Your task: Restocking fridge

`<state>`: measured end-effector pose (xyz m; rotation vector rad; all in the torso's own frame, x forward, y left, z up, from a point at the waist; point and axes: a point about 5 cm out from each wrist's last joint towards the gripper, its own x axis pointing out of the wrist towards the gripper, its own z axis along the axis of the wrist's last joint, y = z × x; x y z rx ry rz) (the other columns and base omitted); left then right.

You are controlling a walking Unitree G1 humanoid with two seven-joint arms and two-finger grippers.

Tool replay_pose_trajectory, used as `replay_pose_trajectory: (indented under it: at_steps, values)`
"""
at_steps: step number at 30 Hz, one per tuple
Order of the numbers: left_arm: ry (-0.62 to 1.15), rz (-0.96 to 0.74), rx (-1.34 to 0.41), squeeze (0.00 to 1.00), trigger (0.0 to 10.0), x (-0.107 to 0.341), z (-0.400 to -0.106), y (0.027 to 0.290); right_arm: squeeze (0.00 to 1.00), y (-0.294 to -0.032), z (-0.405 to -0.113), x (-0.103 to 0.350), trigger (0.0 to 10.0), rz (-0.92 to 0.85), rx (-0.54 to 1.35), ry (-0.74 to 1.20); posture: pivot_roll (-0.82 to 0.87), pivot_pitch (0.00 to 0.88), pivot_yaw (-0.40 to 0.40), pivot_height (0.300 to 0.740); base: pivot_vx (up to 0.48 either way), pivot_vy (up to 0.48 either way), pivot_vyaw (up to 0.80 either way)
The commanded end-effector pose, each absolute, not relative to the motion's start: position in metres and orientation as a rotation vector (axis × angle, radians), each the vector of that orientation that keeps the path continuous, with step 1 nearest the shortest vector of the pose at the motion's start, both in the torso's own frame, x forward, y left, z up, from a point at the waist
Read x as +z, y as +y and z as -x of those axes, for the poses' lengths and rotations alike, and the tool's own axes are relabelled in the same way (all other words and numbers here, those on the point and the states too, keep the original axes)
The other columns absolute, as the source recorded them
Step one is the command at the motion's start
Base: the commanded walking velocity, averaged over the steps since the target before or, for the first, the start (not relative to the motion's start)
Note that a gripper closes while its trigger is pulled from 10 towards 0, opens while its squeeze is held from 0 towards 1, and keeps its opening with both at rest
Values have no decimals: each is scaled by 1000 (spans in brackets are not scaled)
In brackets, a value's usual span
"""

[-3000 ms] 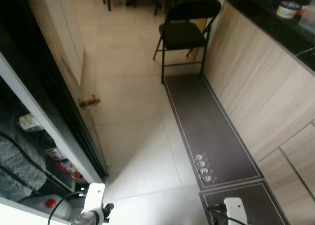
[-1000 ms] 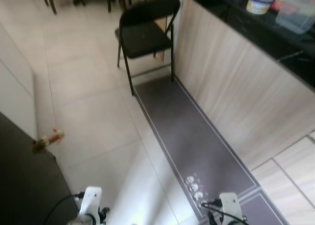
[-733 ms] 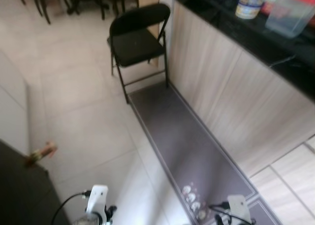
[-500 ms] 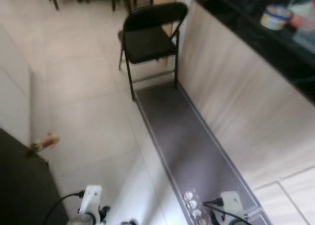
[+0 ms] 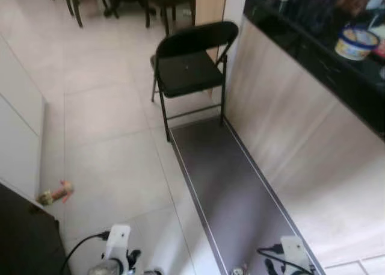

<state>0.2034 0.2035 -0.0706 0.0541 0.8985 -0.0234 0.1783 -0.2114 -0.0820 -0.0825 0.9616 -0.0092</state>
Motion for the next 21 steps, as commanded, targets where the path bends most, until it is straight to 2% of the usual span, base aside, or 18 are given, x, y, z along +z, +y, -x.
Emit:
replay_pose_trajectory:
  at_steps: [1,2,8,21]
  values:
    - [927,-58,-31,0,10000,-74,-198,201,0,-215,-167,-86,10000,93,-9,998,-104,138,-16,740,337,0,0]
    - [927,-58,-30,0,10000,-74,-198,201,0,-215,-167,-86,10000,99,-4,995,-105,138,-16,740,341,0,0]
    - [920,-58,-28,0,10000,-73,-200,201,0,-216,-168,-86,10000,111,0,989,-104,144,-18,740,326,0,800]
    - [902,-77,-8,0,10000,-71,-203,203,0,-216,-170,-85,10000,107,-10,984,-106,159,-22,740,0,0,800]
